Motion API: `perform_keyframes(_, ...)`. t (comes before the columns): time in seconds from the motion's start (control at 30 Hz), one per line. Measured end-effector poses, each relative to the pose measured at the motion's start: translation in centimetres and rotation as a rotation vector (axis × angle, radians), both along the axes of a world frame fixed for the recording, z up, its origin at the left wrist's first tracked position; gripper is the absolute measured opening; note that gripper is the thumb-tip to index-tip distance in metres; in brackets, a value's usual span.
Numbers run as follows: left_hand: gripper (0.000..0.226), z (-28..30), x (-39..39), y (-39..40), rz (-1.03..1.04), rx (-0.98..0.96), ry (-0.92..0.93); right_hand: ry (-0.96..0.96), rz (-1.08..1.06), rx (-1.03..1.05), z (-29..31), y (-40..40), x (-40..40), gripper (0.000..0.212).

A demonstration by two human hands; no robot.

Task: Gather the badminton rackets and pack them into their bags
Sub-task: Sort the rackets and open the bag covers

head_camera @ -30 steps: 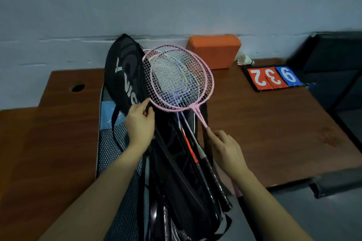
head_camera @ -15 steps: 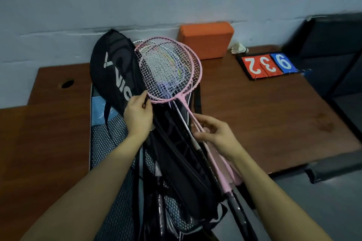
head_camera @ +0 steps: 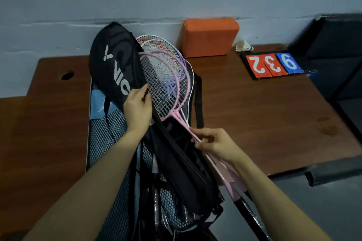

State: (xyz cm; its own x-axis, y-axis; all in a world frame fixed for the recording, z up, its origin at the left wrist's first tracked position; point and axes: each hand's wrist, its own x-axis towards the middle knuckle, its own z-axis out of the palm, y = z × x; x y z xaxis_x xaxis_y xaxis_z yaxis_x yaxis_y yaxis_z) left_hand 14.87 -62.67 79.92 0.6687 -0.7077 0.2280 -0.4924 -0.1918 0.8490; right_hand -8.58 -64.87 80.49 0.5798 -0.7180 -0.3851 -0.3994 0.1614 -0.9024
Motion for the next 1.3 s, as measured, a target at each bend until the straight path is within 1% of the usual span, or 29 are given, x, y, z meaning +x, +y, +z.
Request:
perform_keyframes(0.13,0.029,0.5,0.6,0.7,-0.015,-0.036,-0.012,-0.056,-0.062,0.072,-0.5,0.4,1.2,0.043)
perform_keyframes(0.27,0.029,0.6,0.5,2.7,-0.046,-0.014,-0.009,-0.105,-0.048,0.106,-0.5,-0.2,3.2,0.039)
perform_keyframes(0.5,0.030,0.7,0.6,5.1,-0.035,-0.005,0.035,-0.105,-0.098,0.091,-1.4,-0.4,8.1,0.035)
perform_keyframes(0.63,0.030,1.1,1.6,6.6,-0.021,-0.011,0.057,-0.168,-0.083,0.065,-1.4,0.2,12.3,0.033)
perform_keyframes(0.7,0.030,1.4,2.2,7.4,0.012,-0.034,0.084,-0.158,-0.036,-0.019,-1.6,0.5,14.5,0.033)
perform_keyframes(0.8,0.030,1.8,3.1,8.2,0.045,-0.054,0.133,-0.076,0.046,-0.207,-2.3,0.7,17.4,0.039)
perform_keyframes(0.9,0.030,1.8,4.0,9.1,0.064,-0.075,0.172,-0.026,0.108,-0.286,-2.9,0.7,19.3,0.043)
perform_keyframes(0.97,0.031,1.6,4.8,9.5,0.084,-0.079,0.189,0.049,0.181,-0.341,-3.2,0.3,19.9,0.048)
perform_keyframes(1.03,0.031,1.3,5.4,9.6,0.084,-0.071,0.202,0.158,0.291,-0.475,-3.8,-0.2,19.9,0.049)
perform_keyframes(1.1,0.030,0.7,5.6,9.5,0.070,-0.044,0.214,0.266,0.400,-0.641,-4.4,-0.4,19.4,0.046)
perform_keyframes(1.13,0.030,0.3,5.6,9.4,0.068,-0.023,0.221,0.297,0.434,-0.688,-4.7,-0.3,19.0,0.045)
perform_keyframes(1.23,0.028,-0.8,5.5,9.3,0.060,0.009,0.213,0.332,0.437,-0.728,-4.8,1.0,16.8,0.042)
perform_keyframes(1.3,0.028,-1.8,5.4,9.2,0.021,0.028,0.128,0.323,0.386,-0.756,-4.8,2.6,14.9,0.038)
